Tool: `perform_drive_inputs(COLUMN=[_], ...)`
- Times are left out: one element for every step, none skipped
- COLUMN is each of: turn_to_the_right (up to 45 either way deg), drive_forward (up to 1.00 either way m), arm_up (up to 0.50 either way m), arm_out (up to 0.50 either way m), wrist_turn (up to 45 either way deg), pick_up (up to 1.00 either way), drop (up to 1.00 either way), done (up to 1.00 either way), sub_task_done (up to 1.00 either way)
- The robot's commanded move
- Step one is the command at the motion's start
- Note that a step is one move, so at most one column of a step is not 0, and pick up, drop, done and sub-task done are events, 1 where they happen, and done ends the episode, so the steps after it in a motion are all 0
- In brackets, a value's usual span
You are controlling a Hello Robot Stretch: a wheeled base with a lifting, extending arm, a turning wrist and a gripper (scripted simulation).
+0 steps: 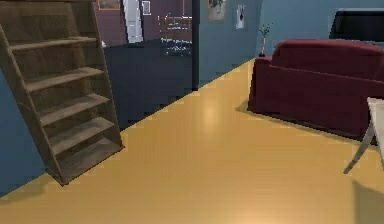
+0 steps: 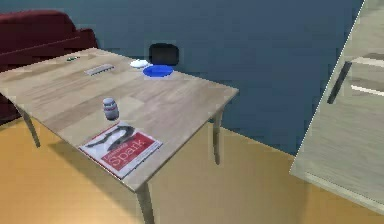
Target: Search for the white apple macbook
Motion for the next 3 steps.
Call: perform_drive_inputs(turn_to_the_right=[0.0, -3.0, 0.0], drive_forward=[0.15, 0.00, 1.00], arm_up=[0.00, 0.00, 0.00], arm_out=[0.00, 0.00, 0.00], wrist_turn=[0.0, 0.0, 0.0], pick_up=[0.00, 0.00, 0.00], drop=[0.00, 0.00, 0.00], done=[0.00, 0.00, 0.00], sub_task_done=[0.00, 0.00, 0.00])
